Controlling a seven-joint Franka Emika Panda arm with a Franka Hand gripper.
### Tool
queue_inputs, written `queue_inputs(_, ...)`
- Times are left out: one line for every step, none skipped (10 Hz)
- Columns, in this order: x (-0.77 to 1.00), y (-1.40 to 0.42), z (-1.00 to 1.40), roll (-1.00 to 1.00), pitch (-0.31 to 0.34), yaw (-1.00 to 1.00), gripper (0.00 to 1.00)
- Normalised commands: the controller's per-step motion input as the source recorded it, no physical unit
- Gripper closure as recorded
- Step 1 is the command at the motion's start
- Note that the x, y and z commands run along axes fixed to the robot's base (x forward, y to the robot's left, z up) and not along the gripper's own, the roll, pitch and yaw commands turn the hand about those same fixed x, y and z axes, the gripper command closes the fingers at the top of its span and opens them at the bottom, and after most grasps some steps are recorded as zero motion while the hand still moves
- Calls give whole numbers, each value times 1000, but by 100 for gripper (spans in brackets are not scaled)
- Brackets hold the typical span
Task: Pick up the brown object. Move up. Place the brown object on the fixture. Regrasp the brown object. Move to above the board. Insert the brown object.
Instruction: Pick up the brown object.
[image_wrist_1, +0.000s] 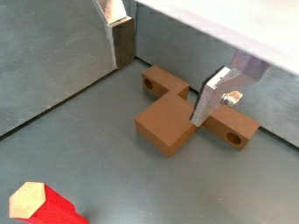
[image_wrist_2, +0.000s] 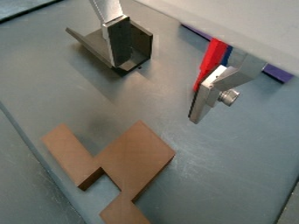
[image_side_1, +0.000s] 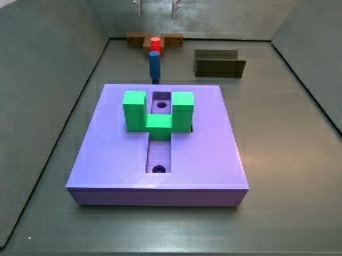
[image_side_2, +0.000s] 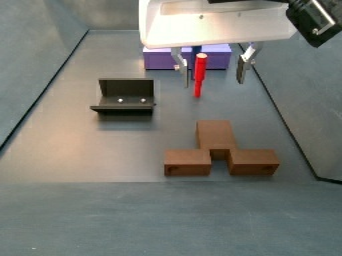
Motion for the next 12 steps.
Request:
queue_inputs(0, 40, -137, -19, -24, -91, 0)
queue_inputs(0, 49, -169, -13, -31, -89, 0)
queue_inputs(0, 57, -254, -9, -61, -74, 0)
queue_inputs(0, 69, -426, 0, -126, -54, 0)
queue_inputs(0, 77, -557, -1, -179, -60, 0)
queue_inputs(0, 97, -611, -44, -224, -34, 0)
queue_inputs(0, 117, -626, -46, -207, -54, 0)
queue_inputs(-63, 154, -523, -50, -180, -34, 0)
queue_inputs(-94, 169, -386, -74, -169, 0, 0)
queue_inputs(0, 143, -231, -97, -117, 0, 0)
queue_inputs(-37, 11, -134, -61, -89, -37, 0)
queue_inputs(0, 0, 0, -11, -1, -29, 0)
